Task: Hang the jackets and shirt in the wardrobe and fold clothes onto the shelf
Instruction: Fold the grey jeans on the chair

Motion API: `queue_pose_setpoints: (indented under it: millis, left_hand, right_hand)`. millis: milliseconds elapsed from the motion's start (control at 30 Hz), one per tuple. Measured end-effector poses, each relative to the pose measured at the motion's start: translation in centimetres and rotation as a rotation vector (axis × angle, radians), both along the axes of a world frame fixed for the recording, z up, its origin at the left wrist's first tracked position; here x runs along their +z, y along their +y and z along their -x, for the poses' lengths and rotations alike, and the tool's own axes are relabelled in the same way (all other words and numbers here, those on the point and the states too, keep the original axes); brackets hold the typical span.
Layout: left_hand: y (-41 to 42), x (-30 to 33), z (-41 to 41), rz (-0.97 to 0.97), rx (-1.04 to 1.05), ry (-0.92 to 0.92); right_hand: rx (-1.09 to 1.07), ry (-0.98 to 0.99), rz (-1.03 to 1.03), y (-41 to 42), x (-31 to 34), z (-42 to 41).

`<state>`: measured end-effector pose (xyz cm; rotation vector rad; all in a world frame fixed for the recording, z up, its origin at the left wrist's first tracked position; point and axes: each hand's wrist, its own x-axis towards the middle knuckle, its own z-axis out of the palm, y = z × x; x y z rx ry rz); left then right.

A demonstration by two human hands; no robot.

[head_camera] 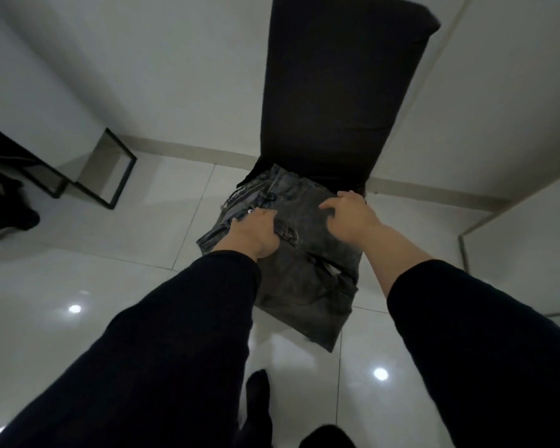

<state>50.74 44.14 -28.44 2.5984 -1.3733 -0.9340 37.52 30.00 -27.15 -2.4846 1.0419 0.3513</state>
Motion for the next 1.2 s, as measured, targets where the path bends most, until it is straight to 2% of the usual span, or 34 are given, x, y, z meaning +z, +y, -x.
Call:
queue_pose_setpoints:
  millis: [333,633,833,1000,1133,1200]
  left_hand:
    - [2.1,-10.7,-9.9,0.088,0.435,0.107]
    - [0.6,-23.2,-14.0,0.136,0.619,0.066]
    - [1.9,-27.9,-14.0,0.101,0.706,-0.008]
    - [2.7,-28.6,-13.9,0.069,0.894,0.164]
    - [3.0,-28.1,-14.1,0.126,1.158,0.359]
    - [2.8,-27.6,-14.0,0.159,1.216,0.386]
  right_hand:
    - [0.030,0.022,-0.078,-4.4,-9.3,-11.7]
    - [0.095,0.026,0.000,-10.7,-20.7,-20.8]
    - [-0.017,0.071,0.047,-11.1,-25.4,-23.3]
    - [-0.097,0.032,0.179,-11.3,-26.6,-24.3]
    - [-0.169,0.028,0.085,-13.7,-25.2,-24.6]
    - [-0.222,-0.023,0.085,-14.8,-24.1,-24.5]
